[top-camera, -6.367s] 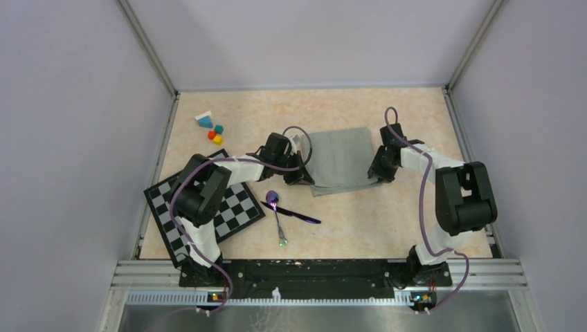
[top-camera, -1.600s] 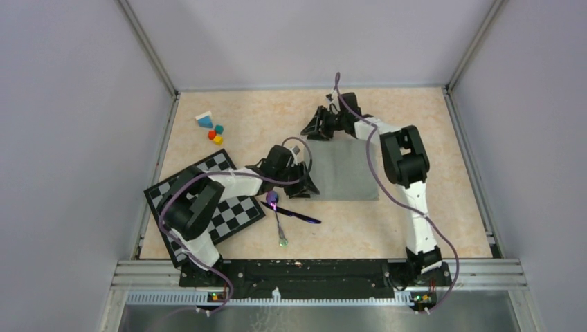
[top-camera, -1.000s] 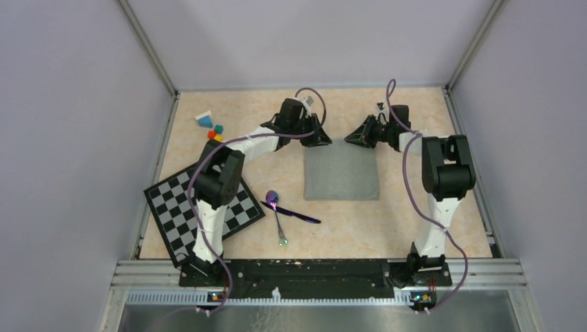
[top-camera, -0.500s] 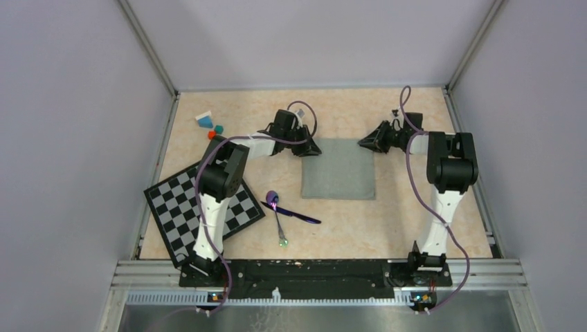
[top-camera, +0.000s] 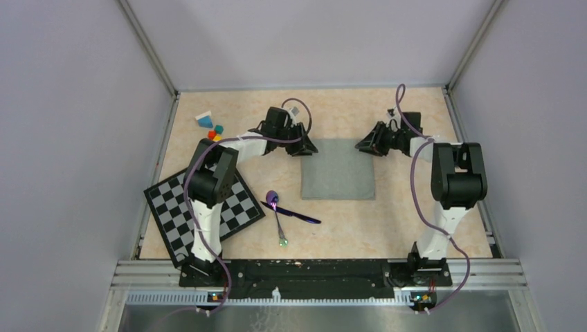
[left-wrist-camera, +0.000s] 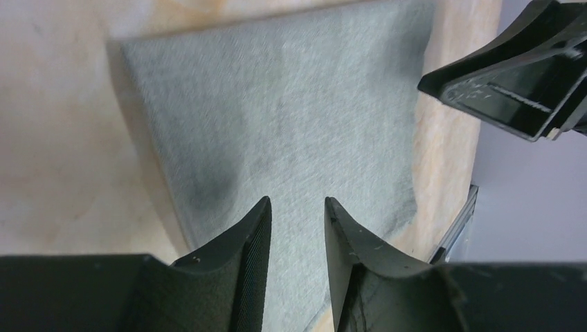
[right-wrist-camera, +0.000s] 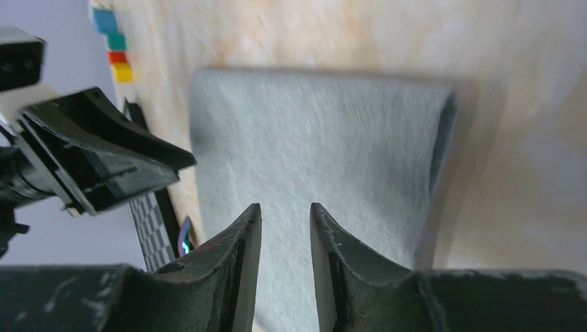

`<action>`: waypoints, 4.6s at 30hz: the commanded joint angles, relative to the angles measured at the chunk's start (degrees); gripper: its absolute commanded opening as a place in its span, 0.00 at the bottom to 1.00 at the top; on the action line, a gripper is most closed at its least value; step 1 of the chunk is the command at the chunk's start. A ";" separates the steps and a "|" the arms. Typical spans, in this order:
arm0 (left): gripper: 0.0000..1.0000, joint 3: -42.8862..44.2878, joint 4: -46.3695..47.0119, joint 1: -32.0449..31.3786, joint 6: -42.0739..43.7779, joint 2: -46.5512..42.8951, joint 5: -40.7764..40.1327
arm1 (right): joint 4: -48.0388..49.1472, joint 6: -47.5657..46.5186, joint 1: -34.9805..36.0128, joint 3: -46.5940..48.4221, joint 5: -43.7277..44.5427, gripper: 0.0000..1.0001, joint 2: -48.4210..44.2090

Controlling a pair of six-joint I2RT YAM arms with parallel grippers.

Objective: Fold the napkin into a case and place the utensils inside
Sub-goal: Smooth out the square-folded napkin at the center of the board, then pick up the top corner of the square-folded napkin from the center of the board.

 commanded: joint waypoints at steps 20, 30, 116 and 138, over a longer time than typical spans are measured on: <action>0.48 -16.81 1.02 -4.89 -0.65 -11.81 3.83 | -2.60 -2.59 6.54 -15.28 5.10 0.33 -10.56; 0.48 -25.02 3.46 -6.24 0.62 -13.33 3.51 | -8.56 -8.45 2.35 -19.59 10.00 0.35 -13.72; 0.53 -34.45 11.64 -10.82 -3.57 -15.97 3.24 | -25.41 -11.96 2.96 -22.40 19.31 0.40 -32.10; 0.53 -34.31 11.39 -10.96 -3.77 -16.01 2.97 | -26.39 -10.53 3.41 -23.58 15.93 0.24 -35.81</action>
